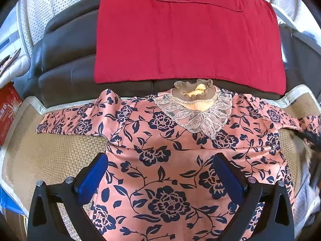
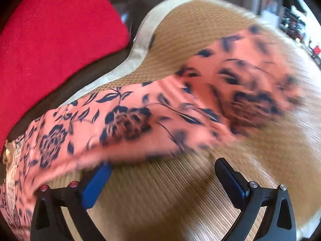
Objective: Fold small clothes
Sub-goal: 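Position both tools over the spread pink floral blouse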
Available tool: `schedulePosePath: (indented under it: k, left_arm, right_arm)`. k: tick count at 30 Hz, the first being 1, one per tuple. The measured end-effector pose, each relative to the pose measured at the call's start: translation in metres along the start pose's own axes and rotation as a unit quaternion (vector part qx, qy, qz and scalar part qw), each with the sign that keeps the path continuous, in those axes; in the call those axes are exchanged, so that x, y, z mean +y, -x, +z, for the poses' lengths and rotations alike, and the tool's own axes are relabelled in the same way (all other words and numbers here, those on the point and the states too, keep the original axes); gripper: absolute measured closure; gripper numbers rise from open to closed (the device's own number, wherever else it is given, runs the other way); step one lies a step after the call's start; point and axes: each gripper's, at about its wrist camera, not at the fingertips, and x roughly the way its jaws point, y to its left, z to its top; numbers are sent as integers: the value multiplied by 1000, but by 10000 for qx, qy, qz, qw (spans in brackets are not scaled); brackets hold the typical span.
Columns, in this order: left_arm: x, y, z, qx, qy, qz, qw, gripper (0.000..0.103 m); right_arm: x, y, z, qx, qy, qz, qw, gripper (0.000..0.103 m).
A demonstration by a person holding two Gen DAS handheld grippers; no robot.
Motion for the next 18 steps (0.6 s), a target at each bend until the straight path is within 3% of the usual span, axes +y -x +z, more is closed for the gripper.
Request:
schedulePosePath:
  k: [2,4,6,10,14,18]
  left_arm:
    - [-1,0,0,11,55,-49,10000,0]
    - [-1,0,-1,6,149,-212,9997,0]
    - [-1,5,-1,-43,149,-231,9996,0]
    - [3,18,-3,-75,236,-345,9991,0]
    - [7,35,-12,-223,225,-246,9992,0]
    - [18,44,-17,-248,332,-219,9989,0]
  right_arm:
    - [-12,47,-20,-323,-26,-104,9994,0]
    - [-11,101,-45,-502,228,85,9984,0]
    - [6,147,-66,-503,751,625,9939,0]
    - [66,238,-112,-860,1583,1717,9685,0]
    - [131,272,-159,-977,2059,2342,9451,0]
    - [180,265,-187,-859,2216,2422,9407,0]
